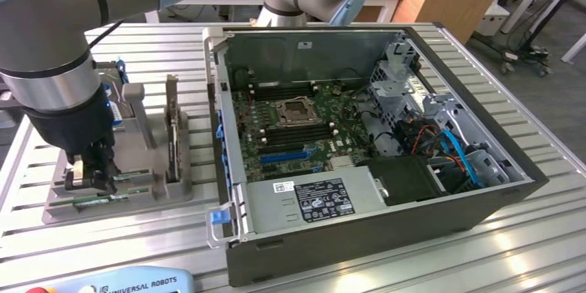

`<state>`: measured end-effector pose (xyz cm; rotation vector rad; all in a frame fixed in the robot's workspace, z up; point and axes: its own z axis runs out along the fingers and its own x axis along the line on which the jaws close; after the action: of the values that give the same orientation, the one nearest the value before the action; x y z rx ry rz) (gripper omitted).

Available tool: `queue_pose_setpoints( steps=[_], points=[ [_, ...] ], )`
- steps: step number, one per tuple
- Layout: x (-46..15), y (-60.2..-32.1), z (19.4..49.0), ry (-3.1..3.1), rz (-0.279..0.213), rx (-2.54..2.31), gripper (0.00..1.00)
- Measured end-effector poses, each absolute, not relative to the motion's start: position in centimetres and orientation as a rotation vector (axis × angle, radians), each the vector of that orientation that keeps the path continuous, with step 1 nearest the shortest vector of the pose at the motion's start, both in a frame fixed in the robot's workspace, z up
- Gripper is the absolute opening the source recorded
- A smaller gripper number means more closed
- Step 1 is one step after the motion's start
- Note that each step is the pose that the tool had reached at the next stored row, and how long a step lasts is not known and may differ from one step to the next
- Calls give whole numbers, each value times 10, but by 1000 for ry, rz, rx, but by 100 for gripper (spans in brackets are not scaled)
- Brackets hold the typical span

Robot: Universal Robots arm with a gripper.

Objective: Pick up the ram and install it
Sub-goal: 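Pick up the ram and move it above insertion slot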

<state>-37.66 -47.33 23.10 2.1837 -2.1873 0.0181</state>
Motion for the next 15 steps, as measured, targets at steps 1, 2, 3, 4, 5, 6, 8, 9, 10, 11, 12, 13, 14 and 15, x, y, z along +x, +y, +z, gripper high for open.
queue_pose_setpoints(
  steps=[1,2,3,4,5,6,8,9,10,11,12,13,14,15],
  points=[
    [-377,-473,230,-2187,18,2184,38],
    [-377,-473,229,-2187,18,2184,38],
    [-377,-473,228,-2187,18,2184,38],
    [-377,-473,226,-2187,18,2184,38],
    [-377,-473,224,-2186,18,2184,38],
    [-377,-473,223,-2186,18,2185,38],
    [-377,-473,220,-2186,18,2185,38],
    [-377,-473,219,-2185,18,2185,38],
    [-377,-473,217,-2185,18,2186,38],
    [-377,-473,216,-2185,18,2186,38],
    [-377,-473,214,-2184,18,2187,38],
    [-377,-473,213,-2184,18,2187,38],
    [-377,-473,212,-2184,18,2187,38],
    [-377,-473,211,-2183,18,2187,38]
  ],
)
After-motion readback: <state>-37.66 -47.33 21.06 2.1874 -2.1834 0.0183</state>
